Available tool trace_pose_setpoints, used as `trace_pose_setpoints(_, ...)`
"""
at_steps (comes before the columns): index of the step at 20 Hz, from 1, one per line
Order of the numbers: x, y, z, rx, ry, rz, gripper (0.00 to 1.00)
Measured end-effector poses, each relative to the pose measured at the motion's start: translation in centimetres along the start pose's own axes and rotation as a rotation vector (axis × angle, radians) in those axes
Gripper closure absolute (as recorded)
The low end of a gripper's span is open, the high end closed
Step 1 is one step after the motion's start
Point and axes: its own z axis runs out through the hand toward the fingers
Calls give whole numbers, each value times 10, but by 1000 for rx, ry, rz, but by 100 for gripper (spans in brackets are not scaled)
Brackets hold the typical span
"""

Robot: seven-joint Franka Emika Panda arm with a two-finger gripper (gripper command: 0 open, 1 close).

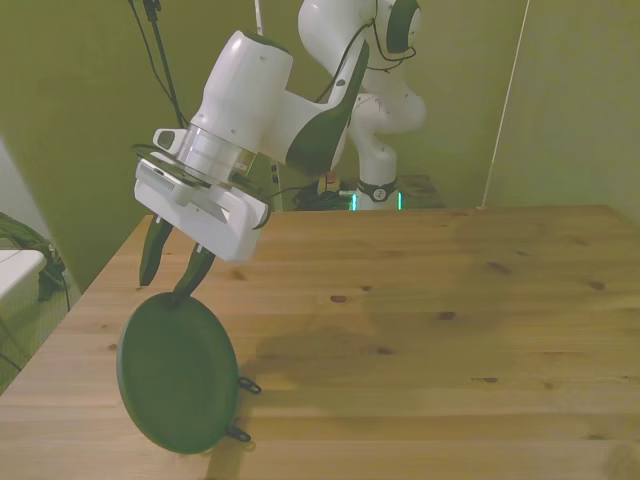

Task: Unload the plate

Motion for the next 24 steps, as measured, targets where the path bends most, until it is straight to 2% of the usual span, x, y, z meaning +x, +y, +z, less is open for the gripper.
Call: trace_pose_setpoints(24, 7, 3, -2, -1, 11, 10, 100)
